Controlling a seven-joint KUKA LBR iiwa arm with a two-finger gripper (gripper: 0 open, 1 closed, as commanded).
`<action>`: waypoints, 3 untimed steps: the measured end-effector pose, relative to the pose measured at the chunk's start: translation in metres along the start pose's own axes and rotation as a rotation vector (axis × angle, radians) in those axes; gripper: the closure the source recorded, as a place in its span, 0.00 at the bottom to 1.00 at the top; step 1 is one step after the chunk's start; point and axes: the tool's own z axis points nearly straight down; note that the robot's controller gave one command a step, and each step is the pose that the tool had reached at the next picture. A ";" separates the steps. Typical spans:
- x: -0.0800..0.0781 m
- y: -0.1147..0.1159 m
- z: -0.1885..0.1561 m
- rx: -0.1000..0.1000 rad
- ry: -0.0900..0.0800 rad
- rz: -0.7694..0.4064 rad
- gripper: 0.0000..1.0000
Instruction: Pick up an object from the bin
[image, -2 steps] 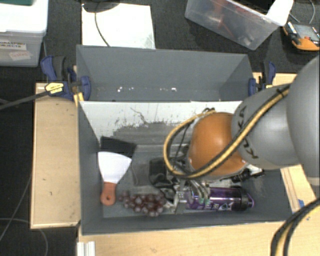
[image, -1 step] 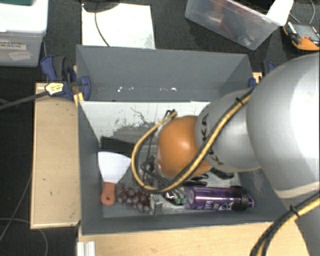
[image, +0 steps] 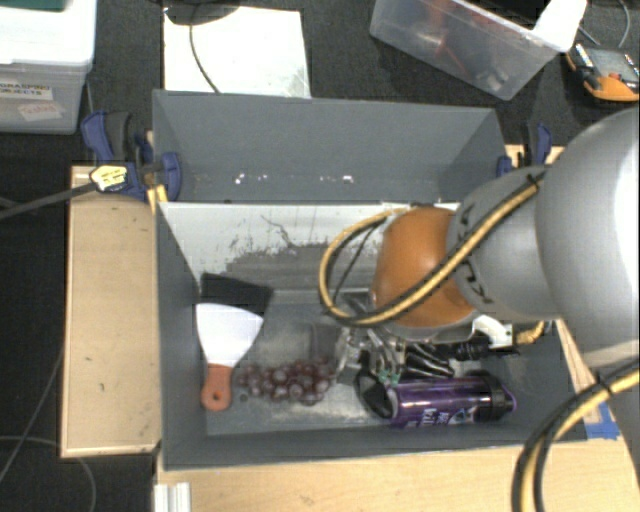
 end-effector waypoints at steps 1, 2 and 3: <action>0.000 0.000 0.000 0.000 0.000 0.000 1.00; 0.003 -0.001 -0.022 0.003 0.009 0.001 1.00; 0.001 0.000 -0.067 0.002 0.006 0.001 1.00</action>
Offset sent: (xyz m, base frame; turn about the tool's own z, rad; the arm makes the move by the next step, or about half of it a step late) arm 0.0000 0.0000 0.0644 0.0002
